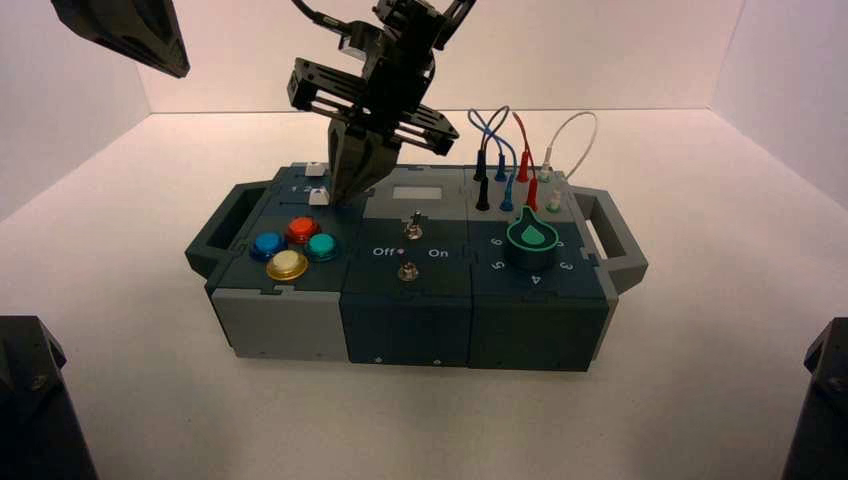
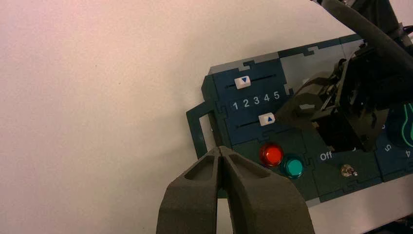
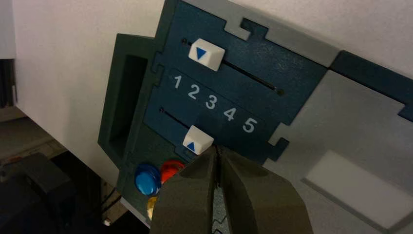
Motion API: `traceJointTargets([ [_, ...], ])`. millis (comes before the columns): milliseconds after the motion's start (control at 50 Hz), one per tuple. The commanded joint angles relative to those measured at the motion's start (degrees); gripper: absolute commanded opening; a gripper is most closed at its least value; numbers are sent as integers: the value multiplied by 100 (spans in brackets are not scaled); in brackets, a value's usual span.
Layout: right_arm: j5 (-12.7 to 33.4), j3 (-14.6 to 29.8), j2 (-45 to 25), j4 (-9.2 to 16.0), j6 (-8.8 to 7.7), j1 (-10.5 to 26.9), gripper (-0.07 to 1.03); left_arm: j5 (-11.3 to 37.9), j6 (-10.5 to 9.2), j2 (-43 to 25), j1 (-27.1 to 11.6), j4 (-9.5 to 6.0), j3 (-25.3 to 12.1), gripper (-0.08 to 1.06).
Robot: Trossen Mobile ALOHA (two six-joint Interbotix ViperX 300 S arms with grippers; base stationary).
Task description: Move the bottom slider to position 1.
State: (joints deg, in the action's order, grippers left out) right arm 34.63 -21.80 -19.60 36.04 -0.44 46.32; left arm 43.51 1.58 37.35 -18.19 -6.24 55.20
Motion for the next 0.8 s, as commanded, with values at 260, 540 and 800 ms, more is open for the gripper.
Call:
traceJointTargets([
  [260,97,475,-185,97,-18,246,-2,-9,26,-53,-35,-9,-97,-3],
  [540,149,747,-369,193,-18,264,-2,9,26,-62,-35,-9,-97,-3],
  [800,193,483,-167,70,-26,185,-2,26,26,-53,-35,-9,-88,-3],
])
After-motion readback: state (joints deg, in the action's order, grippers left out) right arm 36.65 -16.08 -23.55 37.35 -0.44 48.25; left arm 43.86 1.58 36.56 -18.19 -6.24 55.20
